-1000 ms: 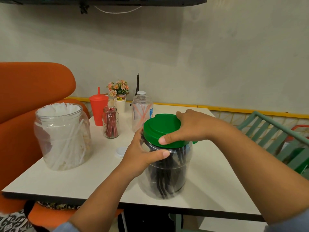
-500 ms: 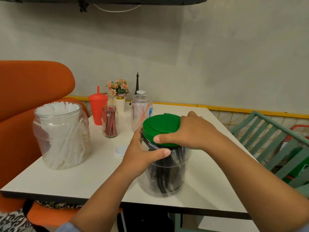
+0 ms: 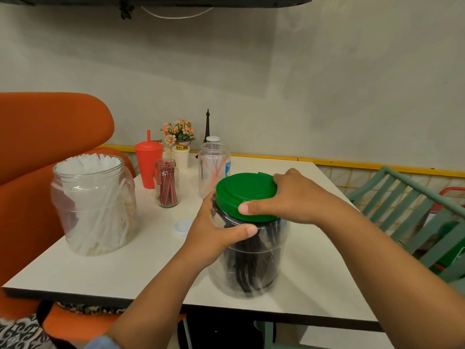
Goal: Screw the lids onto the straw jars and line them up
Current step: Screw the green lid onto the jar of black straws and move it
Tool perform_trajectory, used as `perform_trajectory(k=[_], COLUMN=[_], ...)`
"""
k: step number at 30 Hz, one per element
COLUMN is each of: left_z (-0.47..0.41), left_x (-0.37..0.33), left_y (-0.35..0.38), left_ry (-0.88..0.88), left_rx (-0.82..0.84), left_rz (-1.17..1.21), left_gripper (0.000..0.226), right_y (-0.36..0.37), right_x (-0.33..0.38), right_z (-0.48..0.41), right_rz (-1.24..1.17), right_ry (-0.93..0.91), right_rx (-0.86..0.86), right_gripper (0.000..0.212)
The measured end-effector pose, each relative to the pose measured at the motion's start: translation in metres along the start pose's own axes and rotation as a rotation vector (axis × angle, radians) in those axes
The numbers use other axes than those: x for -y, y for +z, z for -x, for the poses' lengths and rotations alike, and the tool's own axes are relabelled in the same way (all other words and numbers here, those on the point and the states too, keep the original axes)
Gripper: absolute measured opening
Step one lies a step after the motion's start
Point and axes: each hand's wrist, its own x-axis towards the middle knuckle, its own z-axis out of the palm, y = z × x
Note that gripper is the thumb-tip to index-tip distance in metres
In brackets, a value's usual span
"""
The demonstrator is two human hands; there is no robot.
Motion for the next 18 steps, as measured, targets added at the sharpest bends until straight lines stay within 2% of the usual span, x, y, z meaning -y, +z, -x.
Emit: perform_trajectory(k=[4,7,11,18], left_z=[-0.001,-0.001,-0.002,-0.001], left_x=[0.001,0.0,0.001,-0.002], left_y=[-0.002,-0.002,-0.002,-0.002], left_ry=[-0.016,-0.012,-0.009,-0.015], left_rx=[0.018,0.018,0.01,0.009], left_rz=[0.001,-0.003,-0.019,-0.031], left_gripper=[0.077,0.073,0.085,0.087], right_y=[-0.008,-0.02,-0.024,-0.024], right_x=[-0.005,-0.014,-0.025,-0.026], right_z=[0.001,0.001,-0.004,-0.006], right_rz=[-0.012,-0.086,-0.128,-0.288], right_ry=[-0.012,-0.039,-0.091,-0.155], right_rx=[0.032,0.079,0.133,-0.029], right_gripper=[0.06,0.073,0.092,0.093])
